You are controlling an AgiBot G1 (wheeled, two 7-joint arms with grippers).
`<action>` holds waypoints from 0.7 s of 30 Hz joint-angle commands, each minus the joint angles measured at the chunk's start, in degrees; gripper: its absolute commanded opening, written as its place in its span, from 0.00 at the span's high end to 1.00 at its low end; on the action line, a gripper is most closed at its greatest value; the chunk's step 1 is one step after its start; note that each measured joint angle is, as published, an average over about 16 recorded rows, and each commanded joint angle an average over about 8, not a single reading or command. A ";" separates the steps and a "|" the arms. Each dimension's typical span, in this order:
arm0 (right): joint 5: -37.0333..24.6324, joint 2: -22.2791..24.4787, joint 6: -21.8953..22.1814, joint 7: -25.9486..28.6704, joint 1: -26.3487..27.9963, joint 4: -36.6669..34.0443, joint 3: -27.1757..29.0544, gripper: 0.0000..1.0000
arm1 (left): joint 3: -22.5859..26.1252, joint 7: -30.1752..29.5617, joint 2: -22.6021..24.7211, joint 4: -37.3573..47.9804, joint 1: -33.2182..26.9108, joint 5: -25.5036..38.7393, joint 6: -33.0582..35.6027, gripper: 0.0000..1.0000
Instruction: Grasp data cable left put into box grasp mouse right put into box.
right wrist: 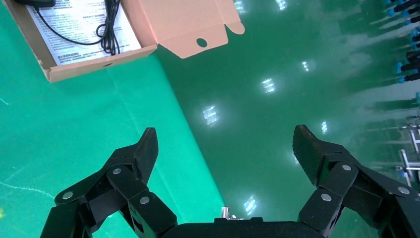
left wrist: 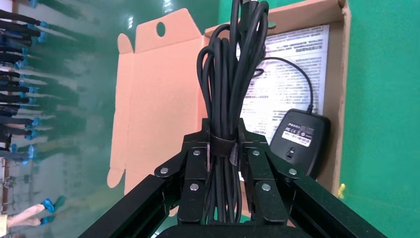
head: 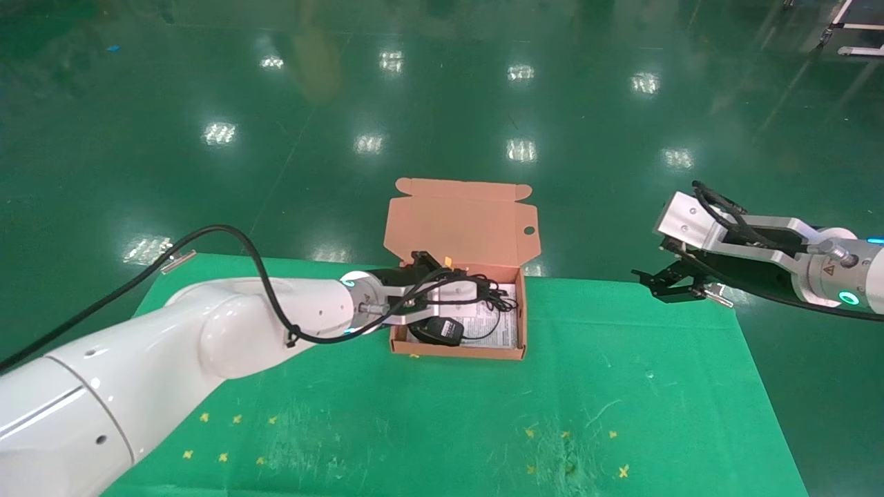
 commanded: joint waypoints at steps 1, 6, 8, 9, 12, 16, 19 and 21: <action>0.10 -0.07 -0.01 -0.12 0.00 -0.14 0.01 0.00 | -0.11 -0.01 -0.02 0.00 -0.01 0.17 0.05 0.00; 0.39 -0.22 -0.06 -0.30 -0.05 -0.44 0.10 0.00 | -0.41 -0.03 -0.12 -0.14 0.02 0.56 0.10 0.00; 0.47 -0.26 -0.07 -0.36 -0.06 -0.52 0.12 0.00 | -0.49 -0.03 -0.41 -0.47 0.06 0.60 0.12 0.00; 0.49 -0.28 -0.07 -0.38 -0.06 -0.55 0.13 0.00 | -0.51 -0.05 -0.59 -0.70 0.09 0.59 0.14 0.00; 0.54 -0.30 -0.06 -0.45 -0.04 -0.59 0.17 0.00 | -0.60 -0.34 -1.32 -1.48 0.04 0.42 0.17 0.00; 0.14 0.04 0.29 -0.68 0.87 -0.10 0.59 0.00 | -1.12 -1.36 -2.36 -1.72 -1.44 0.15 -0.27 0.00; -0.98 0.46 -0.18 -1.28 2.64 0.69 0.94 0.00 | -1.85 -2.34 -3.14 -0.82 -3.99 0.59 -1.04 0.00; -1.91 0.69 -0.86 -1.75 3.86 1.19 1.02 0.00 | -2.24 -2.78 -3.55 -0.11 -5.63 1.09 -1.51 0.00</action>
